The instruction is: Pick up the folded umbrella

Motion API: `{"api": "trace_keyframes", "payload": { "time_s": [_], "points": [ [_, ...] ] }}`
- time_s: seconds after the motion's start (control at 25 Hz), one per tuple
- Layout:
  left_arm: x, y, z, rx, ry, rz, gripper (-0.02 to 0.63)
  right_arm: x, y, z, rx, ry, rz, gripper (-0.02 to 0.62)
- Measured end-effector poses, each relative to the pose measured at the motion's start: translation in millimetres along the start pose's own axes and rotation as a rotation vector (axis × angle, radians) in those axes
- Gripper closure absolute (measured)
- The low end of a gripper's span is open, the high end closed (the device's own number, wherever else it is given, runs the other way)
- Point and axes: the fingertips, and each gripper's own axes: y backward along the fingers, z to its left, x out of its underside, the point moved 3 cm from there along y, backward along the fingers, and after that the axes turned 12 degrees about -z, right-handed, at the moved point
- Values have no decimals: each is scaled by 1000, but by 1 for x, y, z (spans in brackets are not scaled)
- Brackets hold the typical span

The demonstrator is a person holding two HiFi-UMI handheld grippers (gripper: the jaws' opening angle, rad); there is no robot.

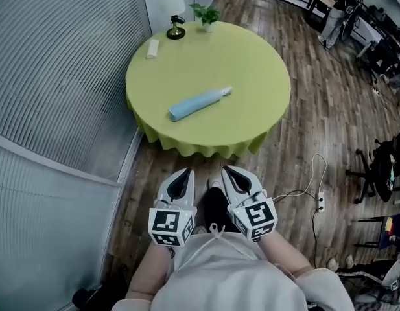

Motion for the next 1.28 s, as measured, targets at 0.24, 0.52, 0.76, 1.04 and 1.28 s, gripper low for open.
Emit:
{"api": "trace_keyframes", "payload": {
  "time_s": [0.24,0.52,0.76,1.04,1.28],
  "points": [
    [-14,-95,27,-3,-29,-13,601,-6,-82,-71,-23,-24,-4,597],
    [-20,-209,55,-55,21,-29,601,-16,-164,-160,-88,-26,-2,597],
    [-3,-271,68,-43,55,51,601,-11,-212,-211,-115,-49,23,597],
    [27,-307,95,-61,23,137,600,5,-242,-227,-150,-72,23,597],
    [67,-338,123,62,-93,316,565,20,-266,-228,-101,-94,37,597]
  ]
}}
